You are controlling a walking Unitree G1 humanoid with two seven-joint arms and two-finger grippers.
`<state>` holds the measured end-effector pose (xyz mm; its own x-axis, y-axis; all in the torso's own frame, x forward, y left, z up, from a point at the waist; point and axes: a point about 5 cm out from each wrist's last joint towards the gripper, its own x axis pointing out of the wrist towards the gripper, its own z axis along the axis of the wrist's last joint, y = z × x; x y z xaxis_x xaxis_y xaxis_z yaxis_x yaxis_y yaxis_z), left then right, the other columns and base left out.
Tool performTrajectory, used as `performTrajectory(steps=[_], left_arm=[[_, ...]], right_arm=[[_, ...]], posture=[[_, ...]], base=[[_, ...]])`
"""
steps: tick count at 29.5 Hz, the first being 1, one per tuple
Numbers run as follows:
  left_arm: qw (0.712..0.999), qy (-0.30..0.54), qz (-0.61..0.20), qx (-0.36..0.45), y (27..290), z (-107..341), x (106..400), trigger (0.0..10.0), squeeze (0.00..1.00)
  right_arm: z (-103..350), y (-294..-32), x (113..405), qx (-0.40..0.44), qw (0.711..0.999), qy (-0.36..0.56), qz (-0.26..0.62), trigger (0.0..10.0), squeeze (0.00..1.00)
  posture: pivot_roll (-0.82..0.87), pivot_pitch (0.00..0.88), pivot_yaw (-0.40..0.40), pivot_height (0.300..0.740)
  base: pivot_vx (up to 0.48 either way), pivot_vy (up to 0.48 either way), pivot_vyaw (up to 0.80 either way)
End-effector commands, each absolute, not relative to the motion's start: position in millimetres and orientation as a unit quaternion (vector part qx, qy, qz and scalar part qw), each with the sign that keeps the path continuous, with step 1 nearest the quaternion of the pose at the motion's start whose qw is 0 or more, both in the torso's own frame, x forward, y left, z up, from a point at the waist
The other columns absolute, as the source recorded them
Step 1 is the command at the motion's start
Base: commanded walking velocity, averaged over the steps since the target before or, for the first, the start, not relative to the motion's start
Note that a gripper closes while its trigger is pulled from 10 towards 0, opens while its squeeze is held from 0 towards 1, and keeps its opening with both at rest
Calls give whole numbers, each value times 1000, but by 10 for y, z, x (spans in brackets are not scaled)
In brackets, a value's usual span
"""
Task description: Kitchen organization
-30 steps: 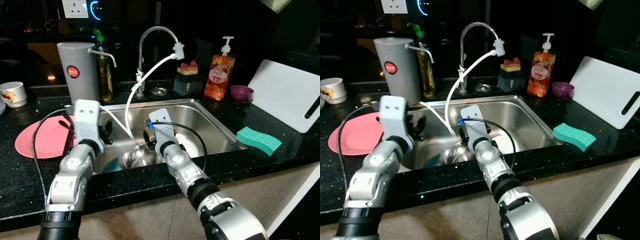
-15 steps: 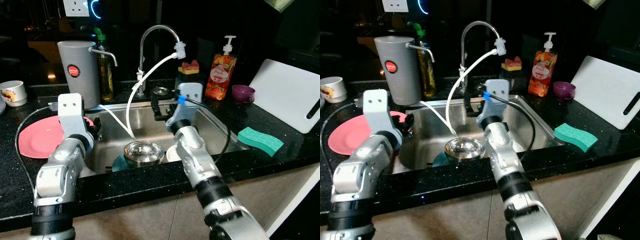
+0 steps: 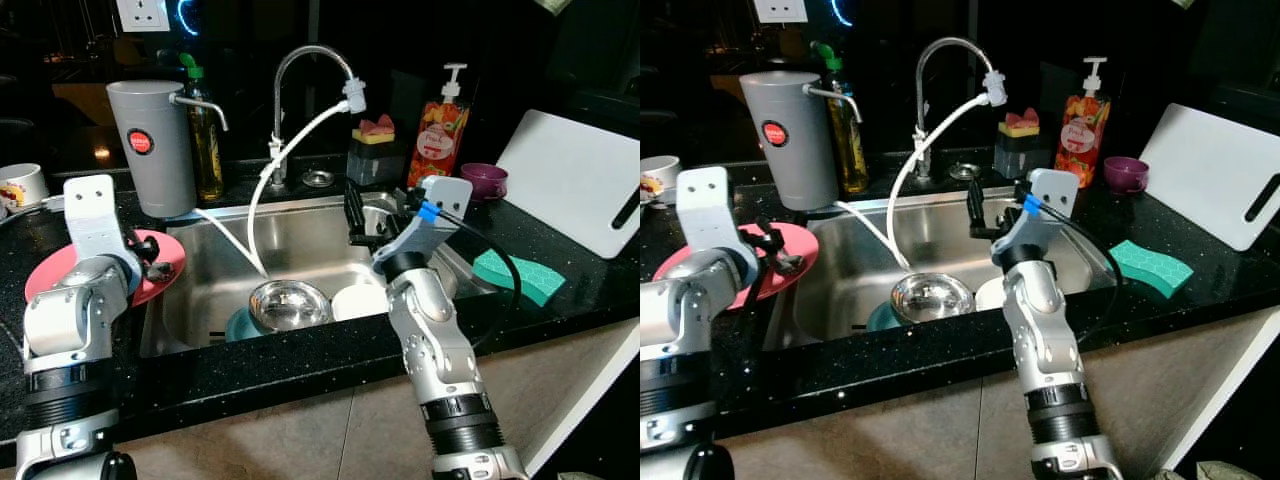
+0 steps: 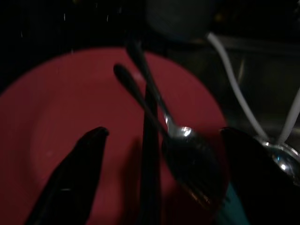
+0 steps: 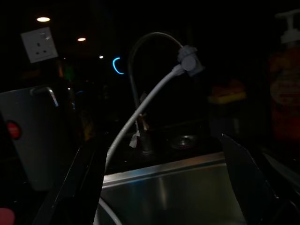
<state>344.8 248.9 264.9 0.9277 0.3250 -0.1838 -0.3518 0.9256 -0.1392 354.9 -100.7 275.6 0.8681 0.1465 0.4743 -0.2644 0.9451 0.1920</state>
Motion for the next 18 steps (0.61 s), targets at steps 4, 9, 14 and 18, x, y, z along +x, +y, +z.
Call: performTrajectory(steps=[4, 9, 14, 18], left_arm=[[969, 119, 187, -105, 2540, 2569, 3437, 10000, 0], [964, 148, 181, -126, 2544, 2505, 3436, 10000, 0], [961, 169, 180, -126, 2529, 2452, 3429, 10000, 0], [958, 199, 180, -107, 2524, 2325, 3408, 10000, 0]], right_arm=[[2754, -1004, 3508, 128, 960, -222, 113, 10000, 0], [2758, -994, 3486, 128, 961, -217, 117, 10000, 0], [2768, -987, 3478, 128, 961, -214, 118, 10000, 0], [2756, -994, 3473, 126, 963, -209, 117, 10000, 0]], posture=[[144, 69, -6, 740], [152, 64, -17, 740], [152, 64, -18, 740], [149, 69, -17, 740]], base=[[0, 0, 0], [0, 0, 0], [0, 0, 0], [0, 0, 0]])
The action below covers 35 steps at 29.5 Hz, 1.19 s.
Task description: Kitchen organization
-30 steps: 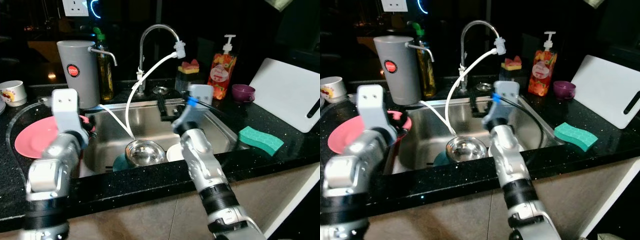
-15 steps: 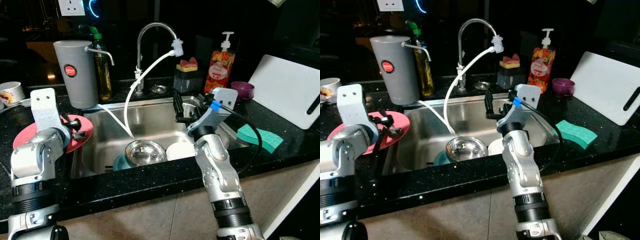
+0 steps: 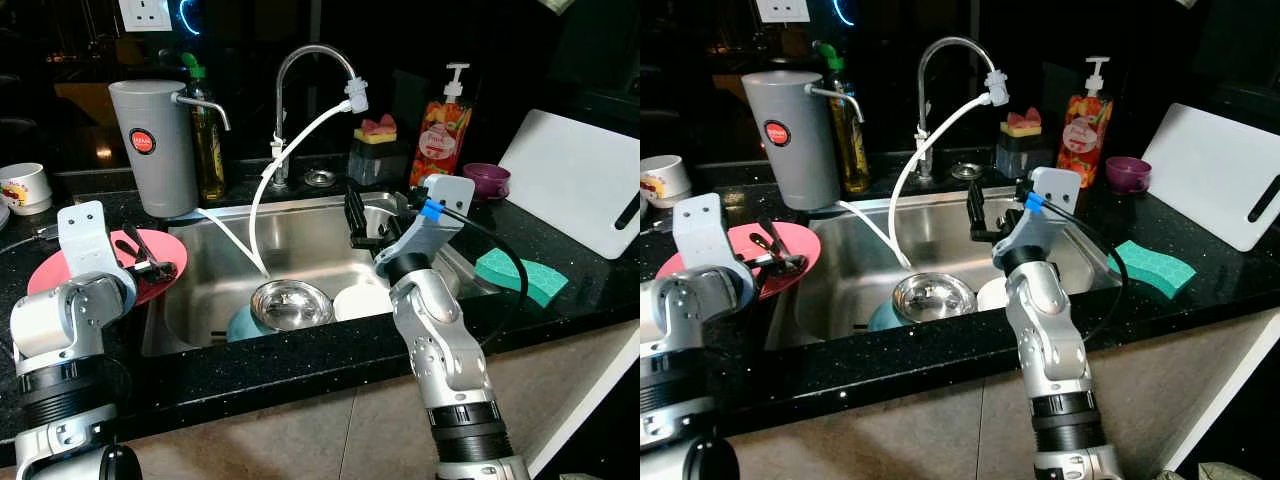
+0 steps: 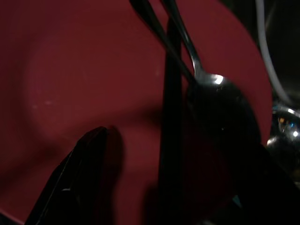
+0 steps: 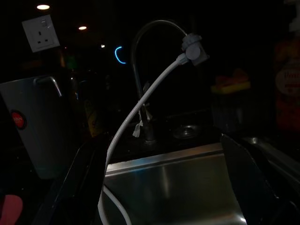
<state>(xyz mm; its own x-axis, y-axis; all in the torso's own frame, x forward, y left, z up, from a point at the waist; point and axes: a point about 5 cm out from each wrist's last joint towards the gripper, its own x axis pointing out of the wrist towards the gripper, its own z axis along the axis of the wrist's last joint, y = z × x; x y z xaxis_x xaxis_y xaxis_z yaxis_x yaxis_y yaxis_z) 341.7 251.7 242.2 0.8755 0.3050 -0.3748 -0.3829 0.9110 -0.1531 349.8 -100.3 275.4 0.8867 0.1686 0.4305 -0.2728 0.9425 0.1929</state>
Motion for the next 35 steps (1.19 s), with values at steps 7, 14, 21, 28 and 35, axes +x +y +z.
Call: performTrajectory(steps=[7, 14, 21, 28, 35], left_arm=[[955, 206, 190, -93, 2555, 2271, 3392, 0, 0], [948, 203, 231, -83, 2678, 2270, 3357, 0, 0], [946, 182, 254, -80, 2742, 2348, 3351, 0, 0], [951, 135, 273, -61, 2764, 2500, 3360, 10000, 0], [941, 88, 327, 9, 2873, 2678, 3330, 10000, 0]], right_arm=[[2755, -997, 3472, 126, 963, -208, 116, 10000, 0], [2768, -998, 3474, 128, 963, -207, 117, 10000, 0], [2767, -996, 3474, 128, 963, -205, 116, 10000, 0], [2759, -1000, 3468, 128, 964, -204, 114, 10000, 0], [2758, -999, 3468, 129, 964, -203, 114, 10000, 0]], posture=[[149, 69, -17, 740], [151, 73, -18, 740], [151, 74, -18, 740], [151, 74, -18, 740], [150, 76, -16, 740]], base=[[0, 0, 0], [0, 0, 0], [0, 0, 0], [0, 0, 0], [0, 0, 0]])
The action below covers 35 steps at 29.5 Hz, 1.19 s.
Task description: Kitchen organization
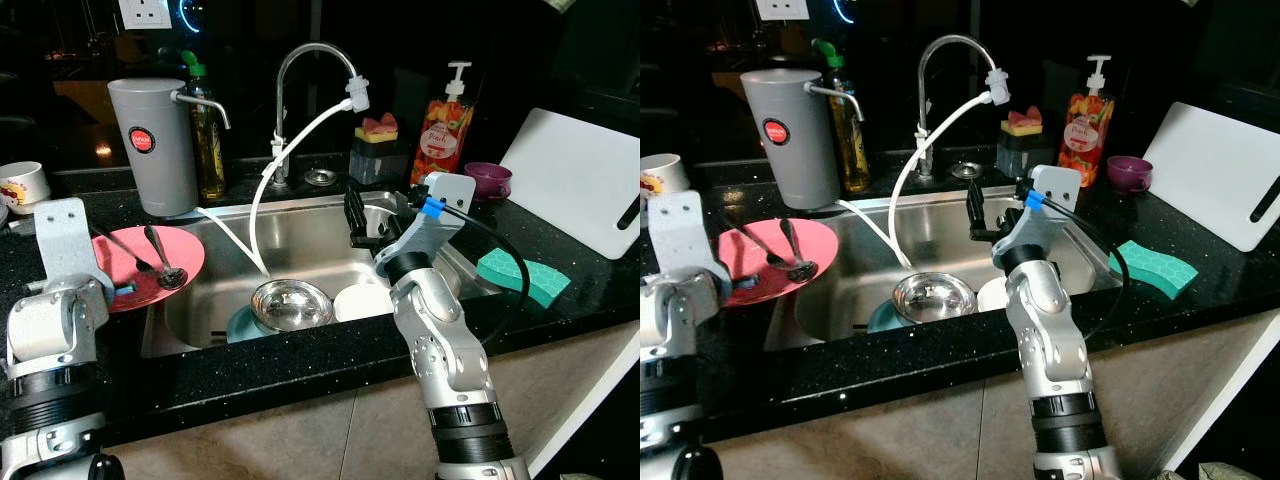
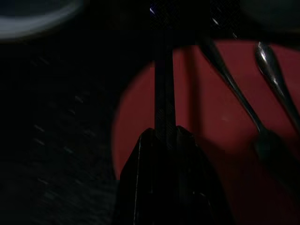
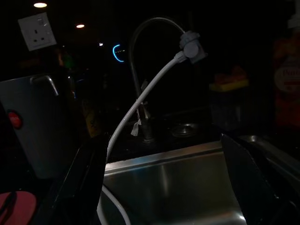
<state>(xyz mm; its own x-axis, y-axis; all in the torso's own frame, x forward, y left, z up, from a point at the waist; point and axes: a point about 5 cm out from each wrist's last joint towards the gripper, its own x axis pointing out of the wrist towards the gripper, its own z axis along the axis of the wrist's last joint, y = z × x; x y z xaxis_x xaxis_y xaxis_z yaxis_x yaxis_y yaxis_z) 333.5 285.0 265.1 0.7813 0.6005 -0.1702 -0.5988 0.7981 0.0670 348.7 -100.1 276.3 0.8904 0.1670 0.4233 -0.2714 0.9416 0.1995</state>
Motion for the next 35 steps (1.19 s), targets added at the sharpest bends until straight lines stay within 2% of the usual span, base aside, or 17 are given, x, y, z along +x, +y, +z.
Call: performTrajectory(steps=[1, 7, 9, 12, 13, 16, 17, 18, 19, 20, 22, 23, 24, 26, 28, 30, 35], left_arm=[[926, 84, 363, 62, 2973, 2706, 3292, 10000, 0], [905, 54, 410, 103, 3125, 2785, 3225, 10000, 0], [912, 14, 394, 111, 3085, 2880, 3245, 10000, 0], [962, -58, 241, 116, 2658, 3045, 3375, 10000, 0], [962, -58, 241, 116, 2658, 3045, 3375, 10000, 0], [982, -87, 115, 120, 2335, 3101, 3400, 10000, 0], [982, -87, 115, 120, 2335, 3101, 3400, 10000, 0], [987, -95, 18, 130, 2120, 3097, 3363, 10000, 0], [980, -110, -74, 148, 1930, 3090, 3283, 10000, 0], [980, -110, -74, 148, 1930, 3090, 3283, 10000, 0], [960, -118, -196, 161, 1710, 3043, 3135, 10000, 0], [960, -118, -196, 161, 1710, 3043, 3135, 10000, 0], [952, -125, -232, 158, 1665, 3043, 3076, 10000, 0], [952, -125, -232, 158, 1665, 3043, 3076, 10000, 0], [932, -144, -310, 123, 1584, 3080, 2956, 10000, 0], [919, -155, -347, 104, 1549, 3108, 2900, 10000, 0], [898, -170, -398, 73, 1506, 3153, 2821, 10000, 0]], right_arm=[[2757, -995, 3466, 130, 964, -203, 114, 10000, 0], [2751, -995, 3467, 131, 964, -202, 113, 10000, 0], [2748, -996, 3466, 132, 964, -201, 113, 10000, 0], [2768, -988, 3463, 137, 963, -203, 116, 10000, 0], [2768, -988, 3463, 137, 963, -203, 116, 10000, 0], [2799, -979, 3457, 155, 959, -204, 122, 10000, 0], [2799, -979, 3457, 155, 959, -204, 122, 10000, 0], [2834, -971, 3441, 190, 951, -203, 138, 10000, 0], [2883, -955, 3410, 227, 938, -203, 165, 10000, 0], [2883, -955, 3410, 227, 938, -203, 165, 10000, 0], [2976, -891, 3308, 282, 907, -204, 238, 10000, 0], [2976, -891, 3308, 282, 907, -204, 238, 10000, 0], [3011, -850, 3234, 300, 889, -206, 278, 10000, 0], [3011, -850, 3234, 300, 889, -206, 278, 10000, 0], [2998, -766, 3105, 343, 850, -192, 350, 10000, 0], [2976, -721, 3039, 358, 833, -183, 380, 10000, 0], [2936, -654, 2943, 377, 808, -162, 423, 10000, 0]], posture=[[150, 77, -15, 740], [152, 80, -14, 740], [154, 81, -17, 740], [154, 81, -17, 740], [154, 81, -17, 740], [154, 81, -17, 740], [154, 81, -17, 740], [154, 81, -17, 740], [148, 82, -17, 740], [148, 82, -17, 740], [148, 82, -17, 740], [148, 82, -17, 740], [141, 82, -13, 740], [141, 82, -13, 740], [141, 82, -13, 740], [141, 82, -13, 740], [131, 79, -15, 740]], base=[[0, 0, 0], [0, 0, 0], [0, 0, 0], [0, 0, 0], [0, 0, 0], [0, 0, 0], [0, 0, 0], [0, 0, 0], [0, 0, 0], [0, 0, 0], [0, 0, 0], [0, 0, 0], [0, 0, 0], [0, 0, 0], [0, 0, 0], [0, 0, 0], [0, 0, 0]])
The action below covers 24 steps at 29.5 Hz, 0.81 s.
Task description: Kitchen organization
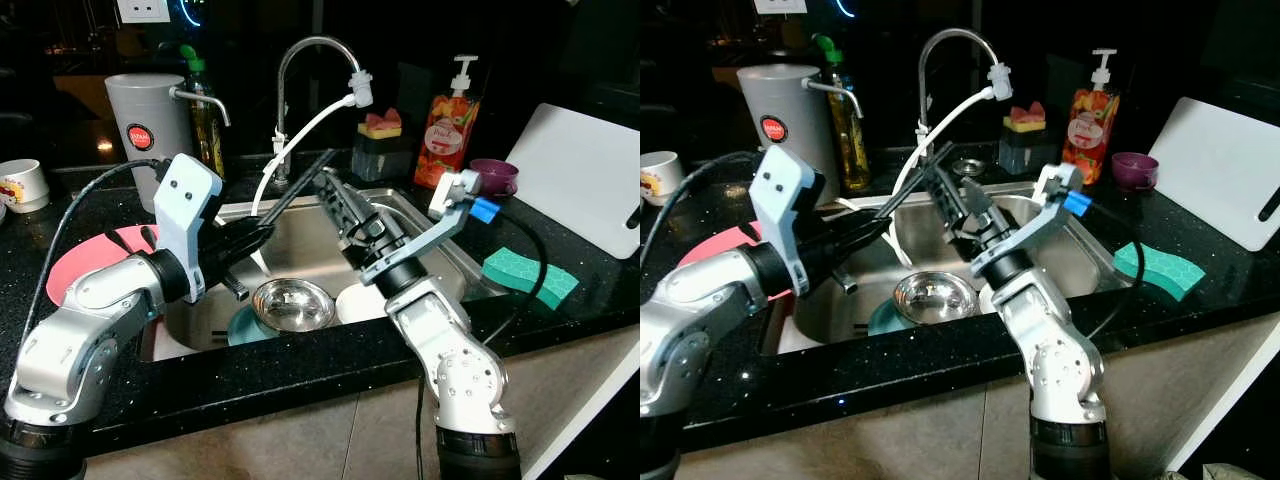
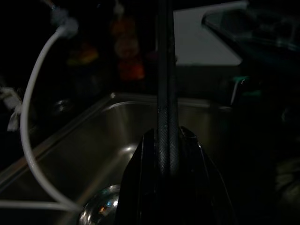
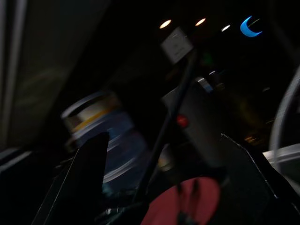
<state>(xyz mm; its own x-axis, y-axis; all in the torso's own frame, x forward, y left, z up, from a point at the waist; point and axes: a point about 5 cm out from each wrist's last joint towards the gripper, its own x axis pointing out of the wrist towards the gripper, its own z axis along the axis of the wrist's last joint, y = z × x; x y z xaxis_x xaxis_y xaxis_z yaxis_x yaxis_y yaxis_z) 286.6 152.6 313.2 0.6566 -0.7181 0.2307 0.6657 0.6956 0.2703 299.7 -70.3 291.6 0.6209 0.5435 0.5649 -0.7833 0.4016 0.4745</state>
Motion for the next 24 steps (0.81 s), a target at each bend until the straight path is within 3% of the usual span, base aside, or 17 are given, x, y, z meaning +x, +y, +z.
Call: performTrajectory(steps=[1, 4, 13, 14, 16, 17, 24], left_arm=[[892, -172, -411, 69, 1496, 3160, 2798, 10000, 0], [877, -174, -444, 61, 1434, 3152, 2738, 10000, 0], [868, -149, -468, 74, 1360, 3014, 2714, 10000, 0], [871, -143, -462, 80, 1362, 2991, 2731, 10000, 0], [873, -140, -459, 83, 1365, 2977, 2742, 10000, 0], [876, -135, -454, 93, 1368, 2951, 2758, 10000, 0], [901, -125, -397, 124, 1433, 2863, 2892, 10000, 0]], right_arm=[[2908, -645, 2939, 381, 806, -148, 428, 10000, 0], [2771, -614, 2992, 386, 817, -99, 417, 10000, 0], [2772, -671, 3037, 410, 815, -89, 399, 10000, 0], [2774, -685, 3048, 414, 815, -88, 395, 8745, 0], [2776, -696, 3054, 417, 815, -87, 392, 8745, 0], [2776, -710, 3063, 421, 815, -87, 387, 0, 0], [2774, -759, 3099, 434, 817, -87, 369, 0, 0]], posture=[[131, 79, -15, 740], [131, 79, -15, 740], [129, 70, -11, 740], [129, 70, -11, 740], [129, 70, -11, 740], [129, 70, -11, 740], [130, 65, -13, 740]], base=[[0, 0, 0], [0, 0, 0], [0, 0, 0], [0, 0, 0], [0, 0, 0], [0, 0, 0], [0, 0, 0]])
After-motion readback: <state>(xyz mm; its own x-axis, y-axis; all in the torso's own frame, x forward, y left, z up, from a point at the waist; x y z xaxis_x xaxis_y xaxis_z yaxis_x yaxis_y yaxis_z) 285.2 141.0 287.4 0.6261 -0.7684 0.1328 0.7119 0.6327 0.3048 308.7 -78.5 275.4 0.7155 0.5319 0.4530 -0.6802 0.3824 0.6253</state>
